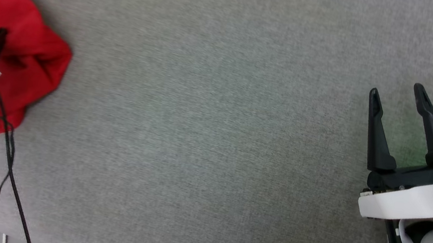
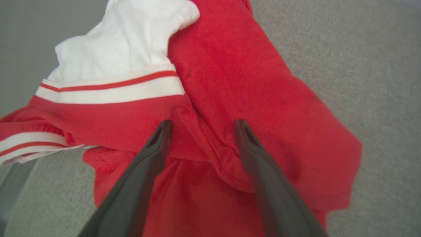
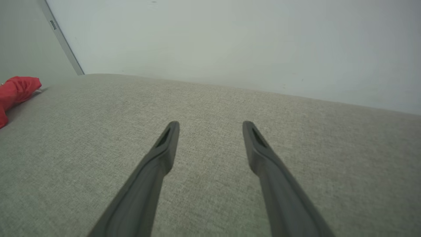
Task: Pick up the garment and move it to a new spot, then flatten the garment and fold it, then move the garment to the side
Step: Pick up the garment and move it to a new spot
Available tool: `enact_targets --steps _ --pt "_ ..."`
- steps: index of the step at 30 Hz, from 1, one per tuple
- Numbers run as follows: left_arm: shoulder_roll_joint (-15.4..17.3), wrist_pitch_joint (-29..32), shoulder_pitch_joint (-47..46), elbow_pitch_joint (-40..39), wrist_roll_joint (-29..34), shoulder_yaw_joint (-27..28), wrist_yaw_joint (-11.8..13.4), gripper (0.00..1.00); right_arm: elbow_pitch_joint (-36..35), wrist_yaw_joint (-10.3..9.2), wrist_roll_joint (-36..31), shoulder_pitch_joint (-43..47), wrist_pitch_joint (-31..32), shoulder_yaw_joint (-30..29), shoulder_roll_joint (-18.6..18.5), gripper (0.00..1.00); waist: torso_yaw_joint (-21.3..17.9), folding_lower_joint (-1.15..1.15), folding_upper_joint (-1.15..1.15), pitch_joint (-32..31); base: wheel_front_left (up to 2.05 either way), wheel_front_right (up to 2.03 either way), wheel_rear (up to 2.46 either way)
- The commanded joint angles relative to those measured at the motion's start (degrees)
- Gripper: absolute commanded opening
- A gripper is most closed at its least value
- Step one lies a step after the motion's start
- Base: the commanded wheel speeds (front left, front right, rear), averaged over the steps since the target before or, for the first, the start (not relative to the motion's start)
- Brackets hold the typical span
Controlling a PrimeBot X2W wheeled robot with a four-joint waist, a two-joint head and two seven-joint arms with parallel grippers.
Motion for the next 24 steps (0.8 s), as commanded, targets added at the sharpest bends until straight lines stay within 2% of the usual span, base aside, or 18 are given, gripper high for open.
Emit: enact_targets --steps 1,9,10,12,19,24 --pt "0.9 1.2 -0.8 0.8 0.0 0.4 0.3 1.0 -0.1 -0.04 0.6 -1.3 0.0 0.1 -0.2 1.0 -1.3 -0.01 0.0 2.1 0.0 0.0 0.0" --pt "0.5 13.7 0.5 8.1 -4.0 1.4 2.3 1.0 -0.3 -0.04 1.1 -3.1 -0.1 0.5 -0.9 1.0 -2.6 -0.01 0.0 5.2 0.0 0.0 0.0" --pt "0.4 13.8 0.5 8.0 -4.1 1.5 2.5 0.76 -0.3 -0.03 1.2 -3.2 -0.1 0.4 -0.9 1.0 -2.6 -0.01 0.0 5.3 0.0 0.0 0.0" --pt "-0.3 14.8 0.7 7.4 -4.5 1.2 2.8 0.0 -0.4 -0.04 1.3 -3.3 -0.1 0.1 -0.9 1.0 -2.7 -0.01 0.0 5.6 0.0 0.0 0.0" --pt "0.0 10.4 0.4 4.4 -4.0 1.4 3.1 0.0 0.4 -0.04 1.3 -2.8 -0.2 -0.2 -0.8 1.0 -2.4 -0.01 0.0 4.1 0.0 0.0 0.0" --pt "0.9 0.3 0.6 1.1 -1.6 2.0 4.6 0.0 2.0 -0.04 2.0 -1.6 -1.2 -0.2 -0.1 1.0 -2.2 -0.01 0.0 -0.5 0.0 0.0 0.0"
